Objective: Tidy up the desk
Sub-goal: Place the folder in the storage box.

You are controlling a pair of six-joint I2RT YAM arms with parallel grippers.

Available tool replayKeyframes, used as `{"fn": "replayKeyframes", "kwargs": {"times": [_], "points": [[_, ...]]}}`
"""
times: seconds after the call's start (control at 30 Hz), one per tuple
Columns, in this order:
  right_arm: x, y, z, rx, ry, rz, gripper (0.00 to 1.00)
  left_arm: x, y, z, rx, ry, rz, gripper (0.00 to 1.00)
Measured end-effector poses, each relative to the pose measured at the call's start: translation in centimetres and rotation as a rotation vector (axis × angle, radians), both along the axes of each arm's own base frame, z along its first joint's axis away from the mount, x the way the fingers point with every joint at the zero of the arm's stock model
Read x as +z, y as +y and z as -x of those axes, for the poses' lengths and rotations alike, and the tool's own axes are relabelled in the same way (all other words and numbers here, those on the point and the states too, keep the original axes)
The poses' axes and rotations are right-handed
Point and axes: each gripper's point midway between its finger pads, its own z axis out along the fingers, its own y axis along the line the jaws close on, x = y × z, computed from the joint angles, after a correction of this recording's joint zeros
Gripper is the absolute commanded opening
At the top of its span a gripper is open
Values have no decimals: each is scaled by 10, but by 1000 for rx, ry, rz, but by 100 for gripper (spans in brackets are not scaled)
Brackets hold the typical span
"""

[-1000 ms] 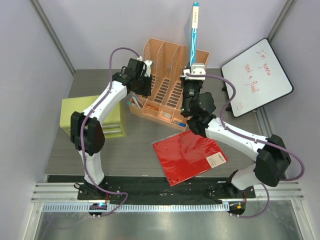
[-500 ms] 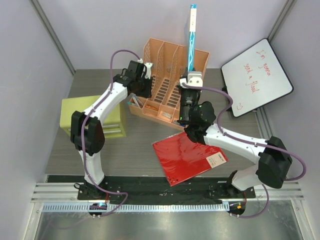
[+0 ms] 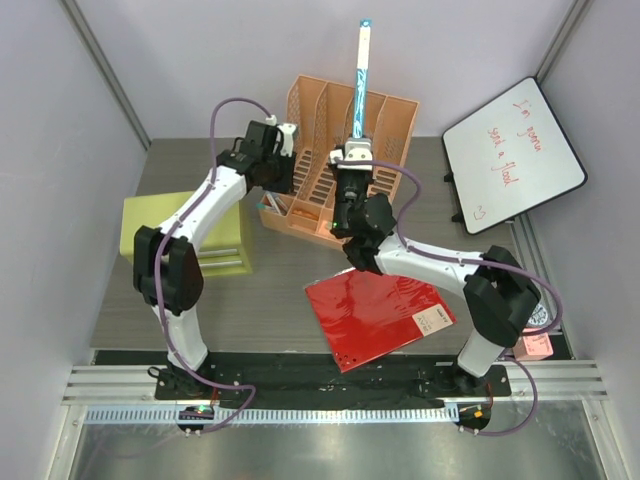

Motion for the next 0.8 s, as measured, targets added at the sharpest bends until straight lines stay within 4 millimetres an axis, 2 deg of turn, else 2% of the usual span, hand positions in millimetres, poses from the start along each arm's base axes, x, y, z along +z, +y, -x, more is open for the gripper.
{"fn": "replayKeyframes", "kwargs": {"times": [0.17, 0.27, 0.43, 0.57, 0.8], "points": [[3, 7, -12, -13, -23, -31, 1, -2, 11, -5, 10, -10, -17, 27], [-4, 15, -20, -17, -27, -31, 1, -9, 13, -6, 9, -5, -27, 26], [-37, 24, -30, -25, 20, 13, 1, -35, 13, -8, -6, 36, -55, 26], [-71, 20, -32, -46, 82, 44, 1, -57, 13, -3, -19, 83, -72, 25], [-118, 5, -32, -96, 195, 30, 1, -60, 12, -1, -38, 89, -68, 25]]}}
